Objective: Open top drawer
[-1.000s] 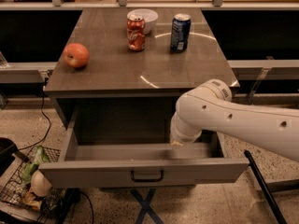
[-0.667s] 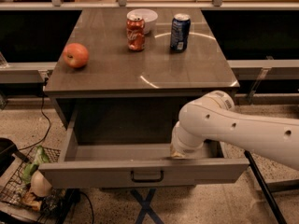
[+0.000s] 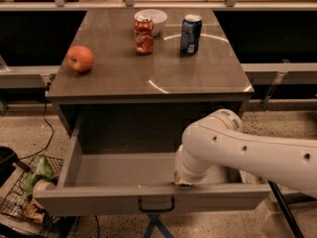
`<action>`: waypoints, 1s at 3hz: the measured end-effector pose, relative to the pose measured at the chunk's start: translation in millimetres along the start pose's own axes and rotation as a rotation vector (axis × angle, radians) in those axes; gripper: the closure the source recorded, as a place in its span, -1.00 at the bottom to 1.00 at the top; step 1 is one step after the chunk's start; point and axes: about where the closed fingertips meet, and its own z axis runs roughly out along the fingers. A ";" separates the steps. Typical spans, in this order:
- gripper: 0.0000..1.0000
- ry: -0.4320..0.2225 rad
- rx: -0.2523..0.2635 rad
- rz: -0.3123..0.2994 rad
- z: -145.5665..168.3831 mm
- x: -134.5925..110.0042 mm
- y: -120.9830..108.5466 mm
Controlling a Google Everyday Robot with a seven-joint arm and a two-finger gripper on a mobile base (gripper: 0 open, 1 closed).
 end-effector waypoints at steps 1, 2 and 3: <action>1.00 -0.006 -0.022 -0.012 -5.5 -3.0 26.2; 1.00 -0.007 -0.061 -0.035 -12.0 -10.8 48.9; 0.66 -0.006 -0.063 -0.037 -13.0 -11.6 50.5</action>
Offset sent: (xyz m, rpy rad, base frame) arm -0.0842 0.0090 0.0114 -0.0125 0.1103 0.0859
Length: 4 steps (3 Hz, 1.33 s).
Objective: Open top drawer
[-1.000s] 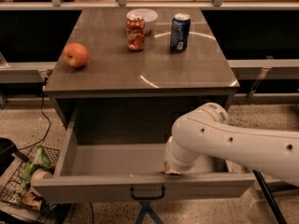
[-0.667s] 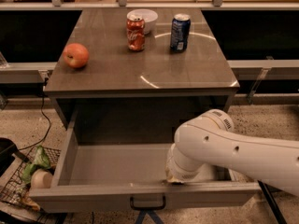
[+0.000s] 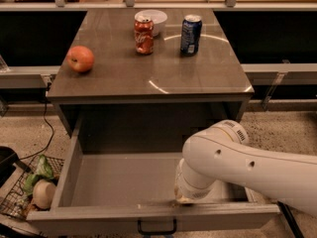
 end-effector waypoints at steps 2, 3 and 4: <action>-0.26 0.004 0.003 -0.002 -1.3 0.0 0.4; -0.73 0.006 0.004 -0.004 -2.0 0.0 0.7; -1.00 0.007 0.005 -0.005 -2.6 0.0 1.0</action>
Offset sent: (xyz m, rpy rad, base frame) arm 0.0000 -0.0002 0.0005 -0.0013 -0.0016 0.0004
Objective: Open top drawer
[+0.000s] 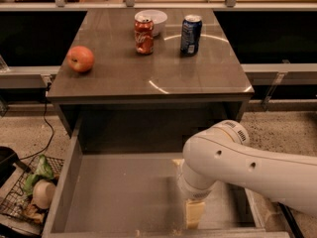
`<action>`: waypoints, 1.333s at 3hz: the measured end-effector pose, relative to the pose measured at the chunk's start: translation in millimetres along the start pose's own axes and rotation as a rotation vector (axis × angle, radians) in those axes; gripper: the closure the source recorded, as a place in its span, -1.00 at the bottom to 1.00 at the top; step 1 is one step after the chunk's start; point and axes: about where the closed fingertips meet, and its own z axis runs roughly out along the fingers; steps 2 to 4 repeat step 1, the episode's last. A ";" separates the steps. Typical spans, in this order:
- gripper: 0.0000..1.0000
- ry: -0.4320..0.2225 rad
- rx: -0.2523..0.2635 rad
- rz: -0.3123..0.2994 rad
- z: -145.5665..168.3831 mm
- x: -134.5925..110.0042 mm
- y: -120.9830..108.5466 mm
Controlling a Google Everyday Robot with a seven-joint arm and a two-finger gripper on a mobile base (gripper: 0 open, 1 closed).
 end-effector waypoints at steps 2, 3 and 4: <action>-1.00 0.000 0.000 0.000 0.0 0.0 0.0; -1.00 0.000 0.000 0.000 0.0 0.0 0.0; -1.00 0.000 0.000 0.000 0.0 0.0 0.0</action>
Offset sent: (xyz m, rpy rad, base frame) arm 0.0000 0.0000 0.0000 0.0000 0.0000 0.0000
